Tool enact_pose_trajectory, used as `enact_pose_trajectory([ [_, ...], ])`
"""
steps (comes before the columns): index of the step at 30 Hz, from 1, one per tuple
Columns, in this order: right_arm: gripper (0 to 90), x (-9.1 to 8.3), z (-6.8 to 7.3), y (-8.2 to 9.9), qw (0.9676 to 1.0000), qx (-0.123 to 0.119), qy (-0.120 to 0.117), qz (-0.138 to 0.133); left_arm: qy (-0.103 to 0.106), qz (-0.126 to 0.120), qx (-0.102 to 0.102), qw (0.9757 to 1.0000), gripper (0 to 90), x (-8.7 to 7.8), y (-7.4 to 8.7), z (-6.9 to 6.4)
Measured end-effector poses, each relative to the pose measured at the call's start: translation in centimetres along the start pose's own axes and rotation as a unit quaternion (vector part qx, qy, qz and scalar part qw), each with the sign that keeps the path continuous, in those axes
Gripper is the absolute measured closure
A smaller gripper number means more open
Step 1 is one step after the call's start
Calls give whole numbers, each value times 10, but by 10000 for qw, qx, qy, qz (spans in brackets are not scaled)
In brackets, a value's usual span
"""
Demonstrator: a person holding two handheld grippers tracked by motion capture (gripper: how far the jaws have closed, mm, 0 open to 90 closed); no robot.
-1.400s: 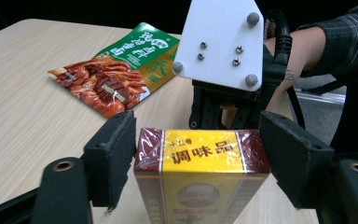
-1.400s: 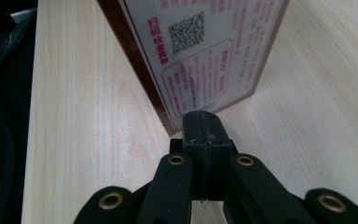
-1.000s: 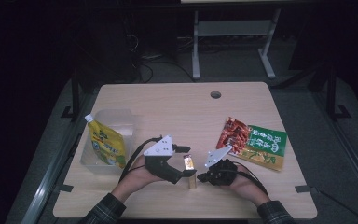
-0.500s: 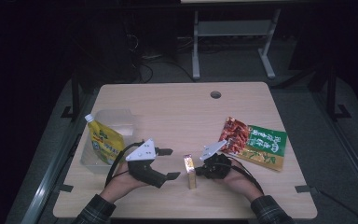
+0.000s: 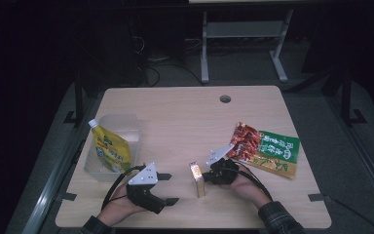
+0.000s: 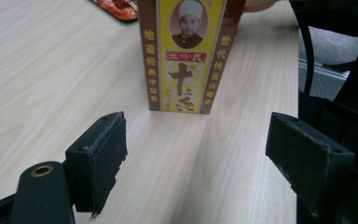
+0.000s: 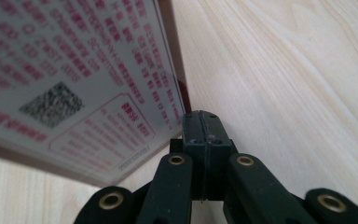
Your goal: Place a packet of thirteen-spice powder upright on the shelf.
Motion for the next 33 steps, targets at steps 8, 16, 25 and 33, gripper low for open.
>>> enact_pose_trajectory([
  [8,900,10,-1,-10,9999,-77,-64,-48,-54,61,-40,10000,197,1,4,4],
  [16,900,18,3,-17,9997,-121,-182,-134,-62,73,-77,9999,199,1,6,6],
  [25,809,-18,-7,-9,9987,390,231,-250,-84,145,-145,9998,198,1,10,10],
  [33,532,-58,6,8,9955,730,527,-304,-76,275,-170,9994,198,-1,16,6],
])
Point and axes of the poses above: each handheld gripper's, and its own axes: x roughly forward along the jaws, y roughly out of its underside, z roughly to its left, the point moved 6 cm from there along x, roughly forward along the jaws, and after that the axes turned 3 degrees about y, right-handed, at the moved point
